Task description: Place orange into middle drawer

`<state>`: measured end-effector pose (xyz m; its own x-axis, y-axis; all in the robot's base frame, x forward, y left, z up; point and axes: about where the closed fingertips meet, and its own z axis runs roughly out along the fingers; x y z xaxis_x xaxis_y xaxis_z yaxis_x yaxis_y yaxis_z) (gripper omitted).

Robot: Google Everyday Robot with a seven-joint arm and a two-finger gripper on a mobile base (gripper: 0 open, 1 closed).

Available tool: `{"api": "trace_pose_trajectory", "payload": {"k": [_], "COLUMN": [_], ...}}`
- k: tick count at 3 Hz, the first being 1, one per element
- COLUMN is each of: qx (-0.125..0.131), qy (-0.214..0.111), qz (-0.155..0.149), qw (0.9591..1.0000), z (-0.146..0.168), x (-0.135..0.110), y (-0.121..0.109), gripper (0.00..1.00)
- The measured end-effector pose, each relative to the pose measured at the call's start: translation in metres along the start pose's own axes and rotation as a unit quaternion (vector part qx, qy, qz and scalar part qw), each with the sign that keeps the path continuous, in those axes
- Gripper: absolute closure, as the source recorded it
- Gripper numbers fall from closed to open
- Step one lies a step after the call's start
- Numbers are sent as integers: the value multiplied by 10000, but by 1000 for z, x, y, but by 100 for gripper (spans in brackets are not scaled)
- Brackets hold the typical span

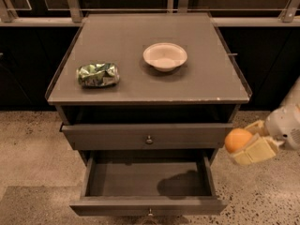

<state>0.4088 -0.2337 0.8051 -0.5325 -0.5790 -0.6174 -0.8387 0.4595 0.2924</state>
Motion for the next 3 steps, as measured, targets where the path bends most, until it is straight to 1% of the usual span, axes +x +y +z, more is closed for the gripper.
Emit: {"api": "trace_pose_trajectory", "payload": {"k": [1, 2, 3], "qx": [-34, -17, 48], "qy": [10, 15, -523], "qz": [45, 20, 205], "qw": [10000, 10000, 9984], "z": [2, 2, 14], "x": [4, 2, 18], "y": [2, 2, -16], "gripper": [100, 100, 100]}}
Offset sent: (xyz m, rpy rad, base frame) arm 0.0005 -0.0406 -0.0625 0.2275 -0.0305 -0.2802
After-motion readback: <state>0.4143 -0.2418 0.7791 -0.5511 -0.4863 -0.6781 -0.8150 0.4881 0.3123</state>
